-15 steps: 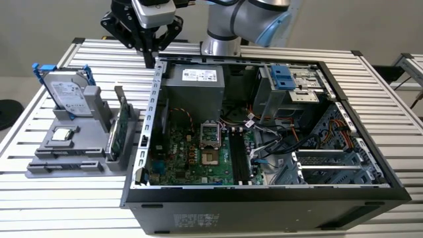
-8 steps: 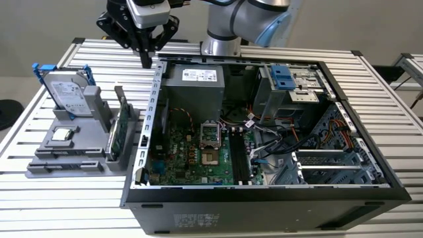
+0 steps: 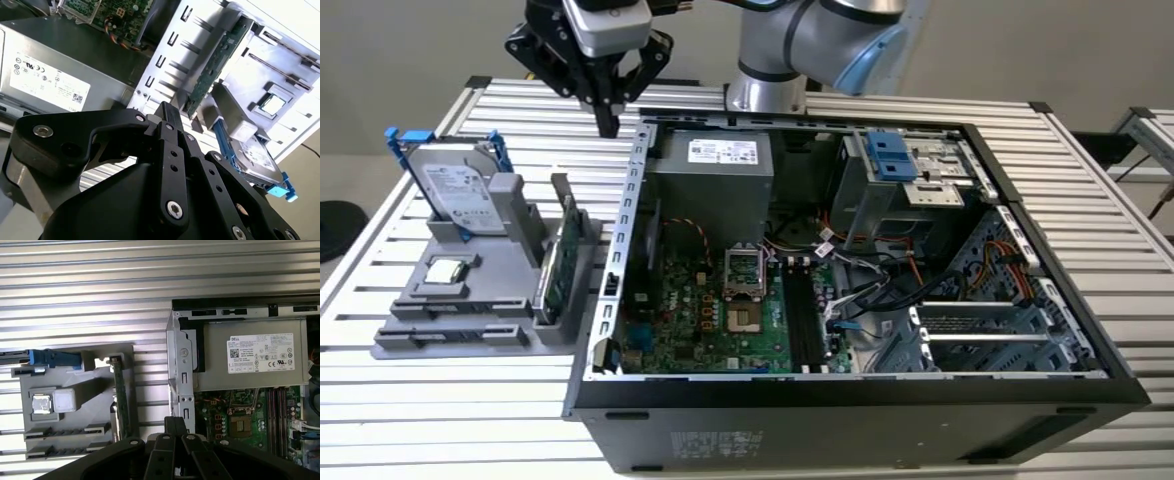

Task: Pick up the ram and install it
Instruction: 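Reach for the ram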

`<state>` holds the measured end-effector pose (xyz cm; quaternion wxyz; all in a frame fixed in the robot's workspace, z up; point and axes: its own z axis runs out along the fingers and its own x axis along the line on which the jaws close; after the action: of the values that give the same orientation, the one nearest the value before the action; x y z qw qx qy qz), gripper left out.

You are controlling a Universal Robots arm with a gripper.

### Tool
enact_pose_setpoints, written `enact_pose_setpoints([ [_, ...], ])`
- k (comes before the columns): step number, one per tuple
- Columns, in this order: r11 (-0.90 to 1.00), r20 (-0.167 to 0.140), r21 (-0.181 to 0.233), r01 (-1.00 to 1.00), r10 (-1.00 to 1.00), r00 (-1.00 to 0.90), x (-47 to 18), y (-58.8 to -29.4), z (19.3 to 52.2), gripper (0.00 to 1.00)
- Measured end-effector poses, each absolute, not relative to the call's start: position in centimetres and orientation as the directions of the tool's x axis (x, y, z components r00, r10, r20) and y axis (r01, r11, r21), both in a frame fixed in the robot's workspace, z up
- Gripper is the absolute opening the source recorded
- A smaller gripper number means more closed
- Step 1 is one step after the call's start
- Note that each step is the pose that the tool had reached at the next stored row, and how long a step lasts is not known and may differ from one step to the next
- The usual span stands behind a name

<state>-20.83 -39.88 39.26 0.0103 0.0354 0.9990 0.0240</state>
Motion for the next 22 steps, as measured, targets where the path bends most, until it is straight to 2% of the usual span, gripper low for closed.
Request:
enact_pose_setpoints([
  [22, 0.996, -0.019, 0.049, 0.07, 0.071, -0.997, -22.6, -39.9, 39.2, 0.0],
])
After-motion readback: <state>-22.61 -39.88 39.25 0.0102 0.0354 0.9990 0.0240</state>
